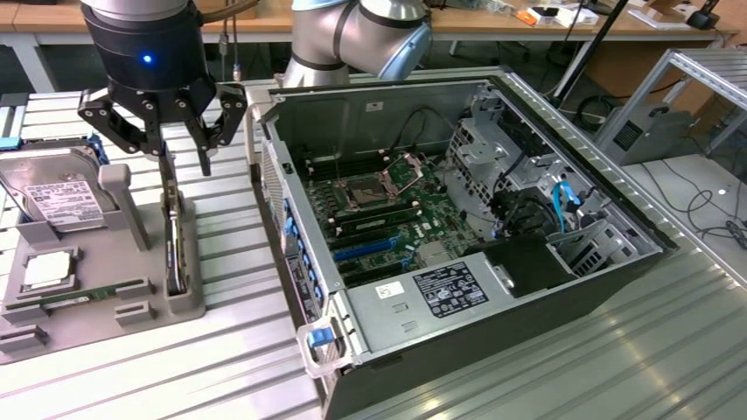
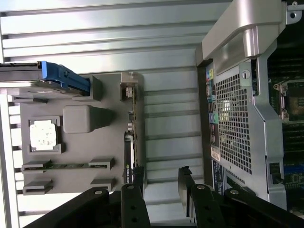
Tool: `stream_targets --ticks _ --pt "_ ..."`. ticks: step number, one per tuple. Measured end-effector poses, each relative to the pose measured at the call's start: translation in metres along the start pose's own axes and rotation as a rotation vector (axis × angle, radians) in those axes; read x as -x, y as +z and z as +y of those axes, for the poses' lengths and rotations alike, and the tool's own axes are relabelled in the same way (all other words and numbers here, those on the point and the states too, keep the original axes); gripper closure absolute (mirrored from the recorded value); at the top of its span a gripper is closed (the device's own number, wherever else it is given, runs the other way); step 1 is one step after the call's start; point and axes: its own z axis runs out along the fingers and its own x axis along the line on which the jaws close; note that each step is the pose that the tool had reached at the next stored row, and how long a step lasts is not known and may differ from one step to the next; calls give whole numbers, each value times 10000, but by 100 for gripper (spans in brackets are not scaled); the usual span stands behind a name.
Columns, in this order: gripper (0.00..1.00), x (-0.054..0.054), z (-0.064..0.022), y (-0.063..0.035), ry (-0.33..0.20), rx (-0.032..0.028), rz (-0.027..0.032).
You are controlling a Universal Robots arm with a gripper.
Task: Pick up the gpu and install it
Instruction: 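Pick up the gpu and move the gpu toward the slot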
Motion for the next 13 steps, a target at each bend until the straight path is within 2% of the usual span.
stream_targets --ticks 13 --pt "58 -4 -1 34 1 0 0"
